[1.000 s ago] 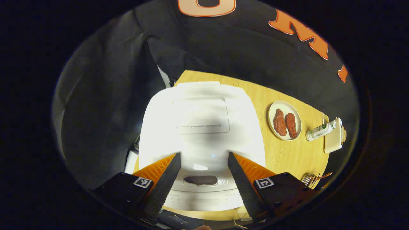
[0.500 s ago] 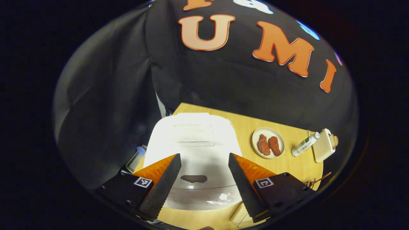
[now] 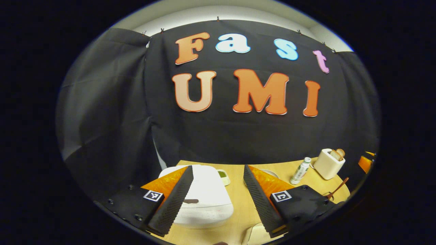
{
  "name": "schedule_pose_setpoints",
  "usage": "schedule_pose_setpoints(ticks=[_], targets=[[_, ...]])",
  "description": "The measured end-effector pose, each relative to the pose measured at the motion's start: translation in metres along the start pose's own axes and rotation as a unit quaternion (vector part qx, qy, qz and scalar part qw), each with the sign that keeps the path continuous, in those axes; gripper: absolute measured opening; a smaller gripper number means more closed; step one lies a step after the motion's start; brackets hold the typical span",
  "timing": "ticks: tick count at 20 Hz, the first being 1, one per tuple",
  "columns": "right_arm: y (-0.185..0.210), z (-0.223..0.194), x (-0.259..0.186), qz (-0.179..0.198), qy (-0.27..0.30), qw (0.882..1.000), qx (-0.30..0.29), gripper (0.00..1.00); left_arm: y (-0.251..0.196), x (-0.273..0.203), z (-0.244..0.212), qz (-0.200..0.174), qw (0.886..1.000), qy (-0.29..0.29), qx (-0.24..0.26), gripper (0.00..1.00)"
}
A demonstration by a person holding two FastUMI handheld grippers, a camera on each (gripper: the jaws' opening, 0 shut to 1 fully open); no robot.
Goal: Close the left gripper, press the button to open the rice cooker; take a wooden spoon from the chopstick holder with the right hand, scoop a spoonful of rice and pour it into the rice cooker, then put the wooden spoon back into the chopstick holder.
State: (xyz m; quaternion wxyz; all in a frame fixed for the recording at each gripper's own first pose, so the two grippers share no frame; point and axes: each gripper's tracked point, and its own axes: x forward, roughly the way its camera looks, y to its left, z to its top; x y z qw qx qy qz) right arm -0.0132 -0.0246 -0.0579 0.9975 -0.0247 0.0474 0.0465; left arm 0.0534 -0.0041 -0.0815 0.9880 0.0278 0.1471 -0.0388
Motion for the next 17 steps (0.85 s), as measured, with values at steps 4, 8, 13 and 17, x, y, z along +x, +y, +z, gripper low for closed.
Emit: schedule_pose_setpoints(ticks=[4, 8, 13, 17], targets=[[0.019, -0.003, -0.003, 0.012, -0.011, 1.000, -0.018, 0.90, -0.033, -0.031, -0.005, -0.022, 0.999, -0.029, 0.018, 1.00], [0.028, 0.004, -0.002, 0.015, -0.024, 1.000, -0.014, 0.90, -0.046, -0.043, 0.012, -0.035, 0.996, -0.064, 0.044, 1.00], [0.028, 0.020, -0.001, 0.014, -0.045, 0.999, -0.021, 0.90, -0.048, -0.057, 0.025, 0.001, 0.995, -0.096, 0.028, 1.00], [0.032, 0.025, 0.002, 0.023, -0.058, 0.998, -0.023, 0.90, -0.058, -0.064, 0.022, 0.001, 0.996, -0.094, 0.002, 1.00]])
